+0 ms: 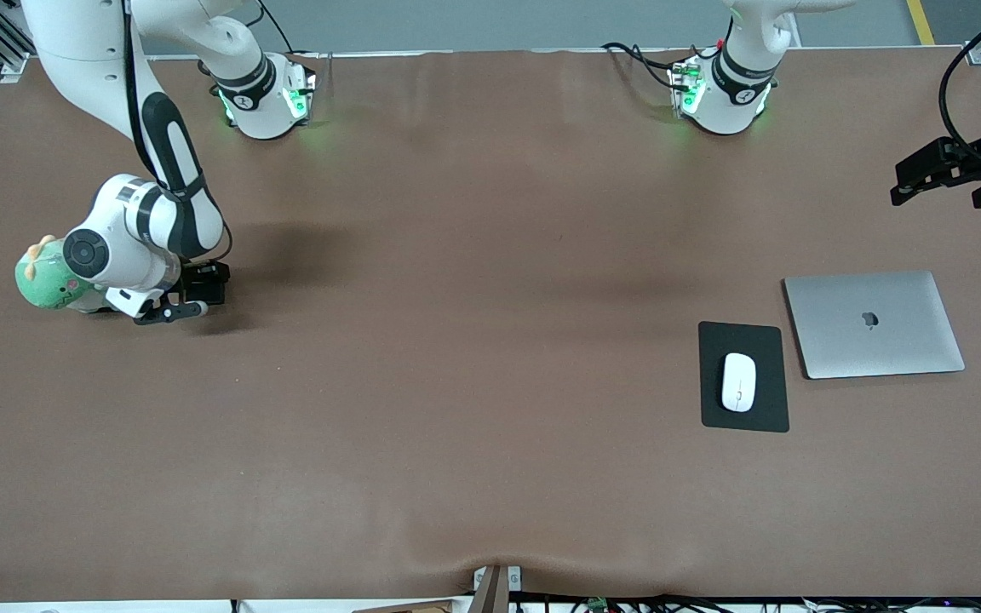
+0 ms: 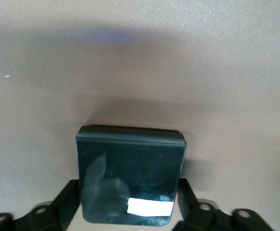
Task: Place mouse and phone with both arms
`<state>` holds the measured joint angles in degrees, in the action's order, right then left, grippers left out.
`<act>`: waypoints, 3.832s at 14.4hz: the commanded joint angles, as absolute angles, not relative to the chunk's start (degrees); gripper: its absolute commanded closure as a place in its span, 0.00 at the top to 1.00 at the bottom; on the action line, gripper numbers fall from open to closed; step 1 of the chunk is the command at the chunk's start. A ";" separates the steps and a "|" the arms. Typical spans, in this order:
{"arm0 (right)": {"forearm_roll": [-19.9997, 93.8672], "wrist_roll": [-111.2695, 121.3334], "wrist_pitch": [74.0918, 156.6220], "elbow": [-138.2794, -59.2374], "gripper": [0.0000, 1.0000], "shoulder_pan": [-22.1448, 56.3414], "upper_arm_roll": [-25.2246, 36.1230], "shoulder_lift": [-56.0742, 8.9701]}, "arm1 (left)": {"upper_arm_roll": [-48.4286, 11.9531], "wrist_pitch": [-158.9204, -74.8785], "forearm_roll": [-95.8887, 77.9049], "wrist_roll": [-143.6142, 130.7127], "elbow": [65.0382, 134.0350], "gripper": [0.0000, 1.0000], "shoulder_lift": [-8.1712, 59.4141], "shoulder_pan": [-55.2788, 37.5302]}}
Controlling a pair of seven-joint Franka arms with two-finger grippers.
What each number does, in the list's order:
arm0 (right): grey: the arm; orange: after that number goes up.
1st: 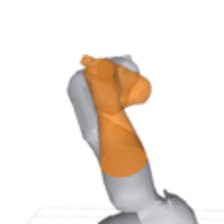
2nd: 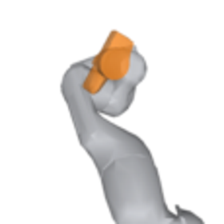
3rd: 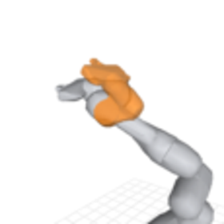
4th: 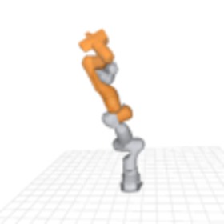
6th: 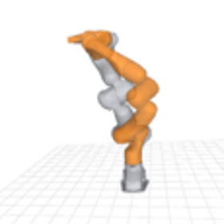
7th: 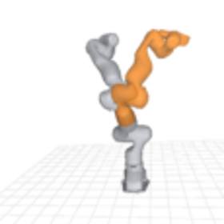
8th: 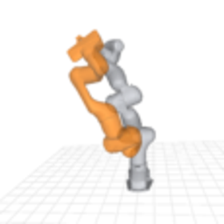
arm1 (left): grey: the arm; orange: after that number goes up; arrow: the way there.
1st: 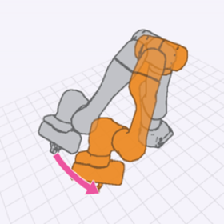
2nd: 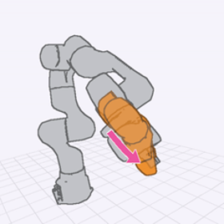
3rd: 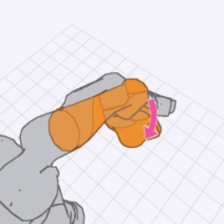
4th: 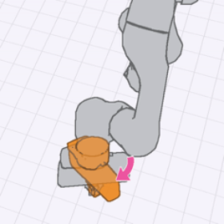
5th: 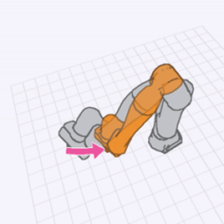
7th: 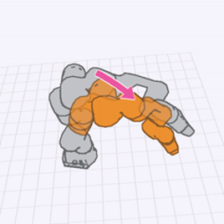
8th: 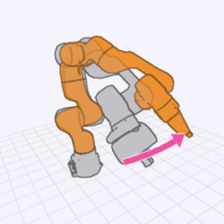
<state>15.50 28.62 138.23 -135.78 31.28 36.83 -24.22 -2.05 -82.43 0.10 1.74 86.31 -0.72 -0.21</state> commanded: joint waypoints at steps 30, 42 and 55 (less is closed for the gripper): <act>8.17 24.35 93.70 -69.34 1.00 26.37 39.73 -20.66 | -1.06 -85.69 -1.67 2.02 88.77 1.00 -0.70 -1.49; 9.76 24.61 72.15 -68.57 1.00 28.39 39.03 -11.95 | -0.97 -85.69 -1.58 2.02 89.56 1.00 -0.88 -1.49; -2.20 8.70 75.21 -94.18 1.00 -1.93 -0.97 8.50 | -0.97 -85.69 -1.49 2.02 89.56 1.00 -0.79 -1.49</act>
<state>-1.33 9.20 69.33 -81.60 1.96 0.40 -0.67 -1.58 -85.18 -0.44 1.33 89.00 -0.24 -1.23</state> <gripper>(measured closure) 0.000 0.000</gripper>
